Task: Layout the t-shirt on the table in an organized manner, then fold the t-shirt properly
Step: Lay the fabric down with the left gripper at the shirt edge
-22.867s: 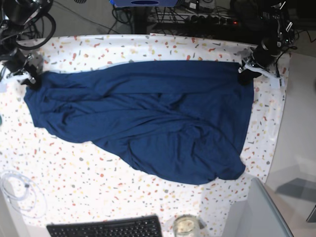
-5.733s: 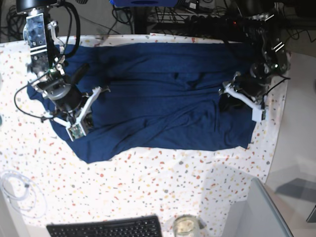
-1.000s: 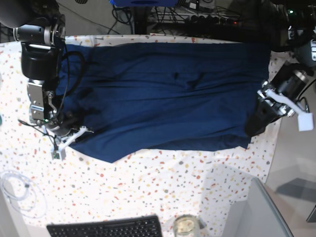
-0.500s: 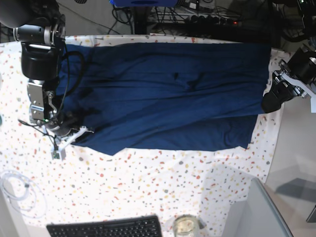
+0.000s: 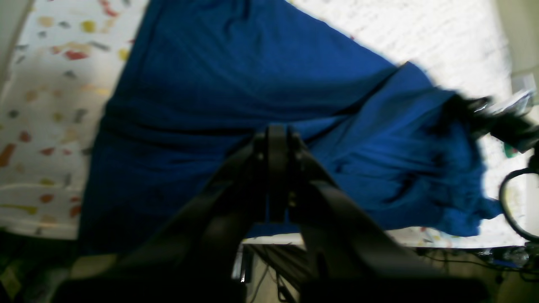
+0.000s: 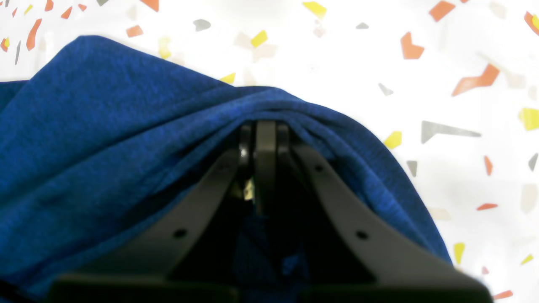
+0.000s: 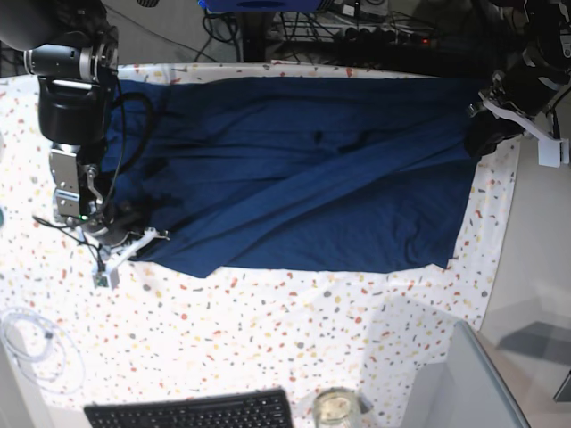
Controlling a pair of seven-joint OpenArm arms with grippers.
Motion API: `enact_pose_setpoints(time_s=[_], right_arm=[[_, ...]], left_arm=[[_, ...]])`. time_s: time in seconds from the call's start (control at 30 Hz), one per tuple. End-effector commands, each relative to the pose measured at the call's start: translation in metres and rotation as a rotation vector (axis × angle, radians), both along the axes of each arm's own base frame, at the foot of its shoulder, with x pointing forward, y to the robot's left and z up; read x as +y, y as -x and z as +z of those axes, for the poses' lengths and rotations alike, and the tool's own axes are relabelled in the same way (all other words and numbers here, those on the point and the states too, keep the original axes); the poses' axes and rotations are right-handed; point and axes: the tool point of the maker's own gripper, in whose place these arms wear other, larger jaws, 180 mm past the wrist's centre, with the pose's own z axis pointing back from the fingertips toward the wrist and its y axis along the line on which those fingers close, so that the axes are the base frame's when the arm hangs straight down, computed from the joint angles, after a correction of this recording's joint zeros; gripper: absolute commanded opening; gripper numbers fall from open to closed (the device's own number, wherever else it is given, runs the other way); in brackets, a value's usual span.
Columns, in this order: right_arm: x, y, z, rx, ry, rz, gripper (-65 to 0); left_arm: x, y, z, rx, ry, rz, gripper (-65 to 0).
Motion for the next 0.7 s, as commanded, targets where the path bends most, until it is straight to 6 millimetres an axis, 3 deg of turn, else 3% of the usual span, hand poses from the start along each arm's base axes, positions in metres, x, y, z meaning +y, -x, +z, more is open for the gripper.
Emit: enact_pose_setpoints(time_s=[0.0, 0.17, 0.5, 0.67], right_arm=[[-0.009, 0.018, -0.014, 0.103, 0.047, 0.000, -65.0], [-0.009, 0.018, -0.014, 0.103, 0.047, 0.000, -65.0], [-0.010, 0.019, -0.014, 0.103, 0.048, 0.000, -65.0], [-0.009, 0.022, -0.016, 0.108, 0.047, 0.002, -65.0]], left_arm=[[0.002, -0.004, 0.008, -0.037, -0.012, -0.001, -65.0], [0.014, -0.001, 0.009, -0.035, -0.051, 0.030, -65.0], [0.015, 0.004, 0.006, -0.020, -0.053, 0.033, -65.0], [0.017, 0.006, -0.007, 0.011, -0.116, 0.057, -65.0]])
